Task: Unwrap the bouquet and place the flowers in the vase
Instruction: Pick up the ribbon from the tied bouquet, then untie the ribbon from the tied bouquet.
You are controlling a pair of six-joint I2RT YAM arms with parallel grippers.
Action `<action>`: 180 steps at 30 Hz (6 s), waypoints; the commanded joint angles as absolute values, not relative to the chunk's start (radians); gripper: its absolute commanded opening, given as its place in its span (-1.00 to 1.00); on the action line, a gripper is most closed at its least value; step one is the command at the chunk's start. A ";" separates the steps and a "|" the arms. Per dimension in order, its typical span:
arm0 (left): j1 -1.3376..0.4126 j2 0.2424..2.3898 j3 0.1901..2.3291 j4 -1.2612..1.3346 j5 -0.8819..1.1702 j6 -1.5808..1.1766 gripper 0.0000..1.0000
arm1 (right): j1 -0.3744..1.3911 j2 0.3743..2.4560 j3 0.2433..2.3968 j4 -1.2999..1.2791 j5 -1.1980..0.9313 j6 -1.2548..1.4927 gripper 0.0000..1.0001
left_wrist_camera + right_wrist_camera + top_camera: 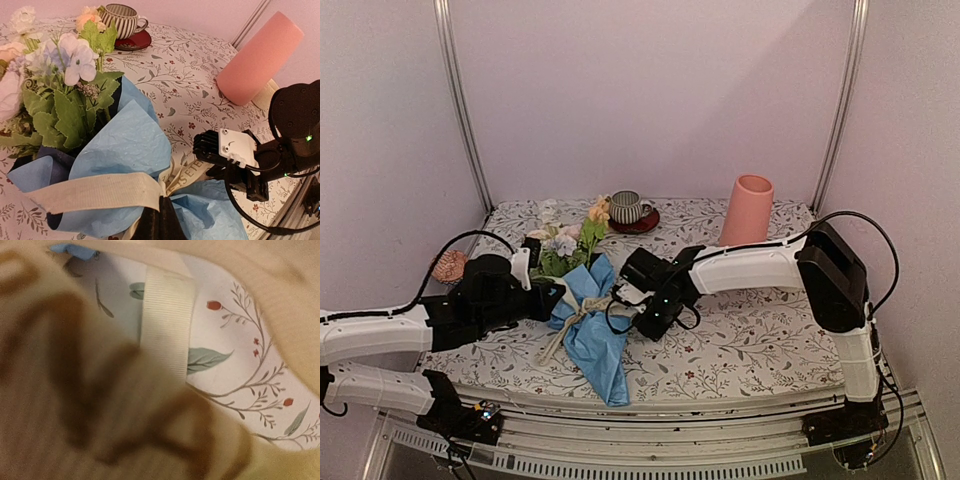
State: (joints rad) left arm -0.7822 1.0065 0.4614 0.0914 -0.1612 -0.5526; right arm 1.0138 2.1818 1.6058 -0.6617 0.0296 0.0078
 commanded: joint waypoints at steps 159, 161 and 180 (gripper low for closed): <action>-0.769 0.271 0.654 -0.676 -0.898 -0.796 -1.00 | 0.361 0.999 0.668 -0.290 0.576 0.877 -0.97; -0.769 0.255 0.652 -0.676 -0.904 -0.797 -1.00 | 0.360 0.999 0.668 -0.291 0.578 0.877 -0.97; -0.770 0.143 0.638 -0.650 -0.928 -0.767 -1.00 | 0.359 0.987 0.664 -0.295 0.592 0.876 -0.97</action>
